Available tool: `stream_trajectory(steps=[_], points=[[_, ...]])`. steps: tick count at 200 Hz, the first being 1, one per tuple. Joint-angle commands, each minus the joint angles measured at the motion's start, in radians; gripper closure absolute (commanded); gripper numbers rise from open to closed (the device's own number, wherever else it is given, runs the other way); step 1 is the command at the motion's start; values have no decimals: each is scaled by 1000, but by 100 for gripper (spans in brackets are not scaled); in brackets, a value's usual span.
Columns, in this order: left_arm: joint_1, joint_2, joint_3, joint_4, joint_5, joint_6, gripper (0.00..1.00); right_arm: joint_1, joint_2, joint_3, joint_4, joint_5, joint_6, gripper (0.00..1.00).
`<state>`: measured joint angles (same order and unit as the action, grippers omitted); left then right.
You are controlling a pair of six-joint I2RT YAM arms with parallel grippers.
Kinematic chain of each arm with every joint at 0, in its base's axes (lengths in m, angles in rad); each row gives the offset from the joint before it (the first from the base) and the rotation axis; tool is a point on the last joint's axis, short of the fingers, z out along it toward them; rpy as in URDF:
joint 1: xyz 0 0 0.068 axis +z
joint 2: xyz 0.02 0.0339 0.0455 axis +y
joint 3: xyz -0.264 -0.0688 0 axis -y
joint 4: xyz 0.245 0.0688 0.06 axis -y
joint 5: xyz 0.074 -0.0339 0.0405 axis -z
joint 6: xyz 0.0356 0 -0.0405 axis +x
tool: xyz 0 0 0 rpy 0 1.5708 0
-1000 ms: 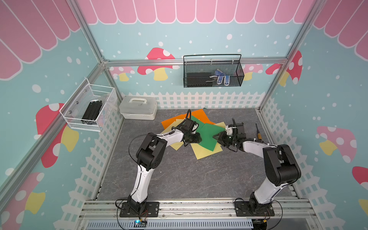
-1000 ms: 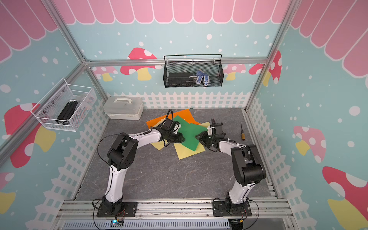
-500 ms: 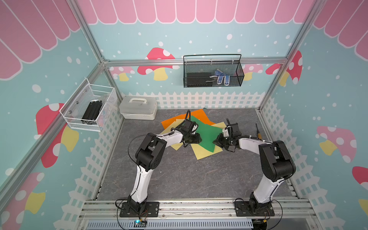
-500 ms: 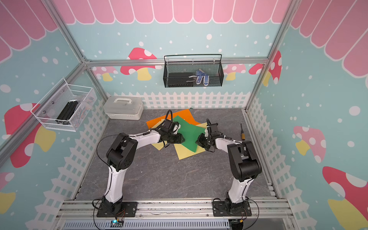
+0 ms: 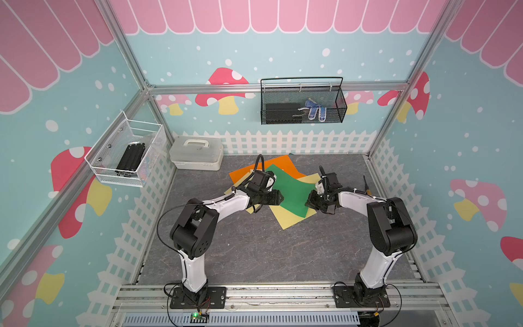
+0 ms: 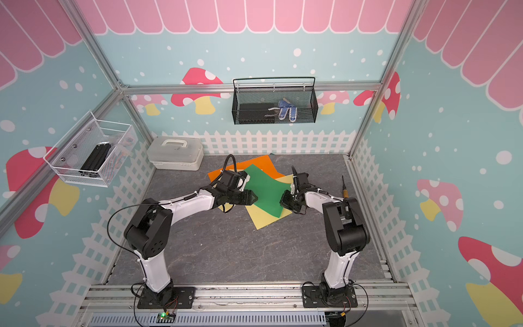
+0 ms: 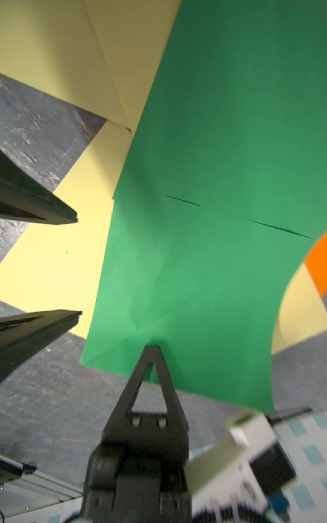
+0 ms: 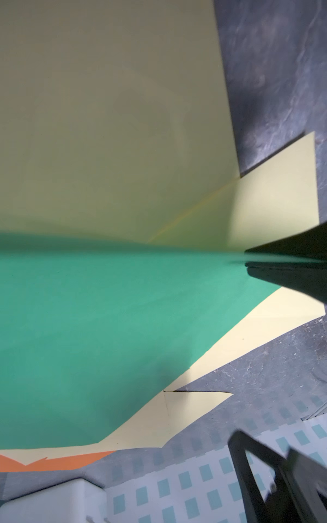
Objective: Sort the scattered colored papers by color
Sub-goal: Pick up the colored paper from the center of the board.
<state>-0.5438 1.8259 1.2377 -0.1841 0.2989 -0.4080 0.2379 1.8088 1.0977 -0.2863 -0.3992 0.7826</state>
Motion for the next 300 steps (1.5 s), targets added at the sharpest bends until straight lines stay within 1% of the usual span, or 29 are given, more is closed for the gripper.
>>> stream_trajectory(steps=[1, 37, 70, 92, 120, 134, 162, 182, 208, 228, 244, 272, 292, 300], points=[[23, -95, -46, 76, -45, 23, 46, 13, -48, 65, -120, -7, -98, 100], [62, -234, -136, 117, -85, 34, 44, 50, -90, 140, -222, -81, -169, 100], [98, -397, -236, 183, -128, 34, 40, 112, -128, 194, -265, -160, -189, 100], [105, -500, -260, 166, -163, 65, 37, 167, -141, 231, -278, -210, -184, 100], [117, -615, -273, 132, -224, 79, 35, 254, -133, 284, -264, -249, -156, 100], [124, -673, -286, 133, -248, 72, 32, 298, -116, 312, -242, -266, -128, 100], [130, -768, -301, 124, -277, 70, 27, 373, -72, 346, -121, -314, -29, 100], [129, -804, -309, 113, -281, 71, 26, 429, -16, 364, -13, -335, 54, 100], [130, -821, -316, 94, -284, 78, 24, 527, 82, 407, 122, -363, 161, 100], [130, -834, -327, 84, -291, 79, 25, 599, 192, 465, 192, -378, 226, 100], [130, -846, -339, 82, -294, 80, 25, 643, 234, 492, 262, -376, 279, 100], [129, -864, -354, 69, -299, 83, 24, 686, 273, 544, 323, -398, 327, 100], [128, -874, -365, 73, -304, 80, 24, 693, 283, 590, 324, -415, 340, 100], [128, -876, -365, 74, -305, 78, 24, 695, 286, 603, 358, -437, 363, 100]])
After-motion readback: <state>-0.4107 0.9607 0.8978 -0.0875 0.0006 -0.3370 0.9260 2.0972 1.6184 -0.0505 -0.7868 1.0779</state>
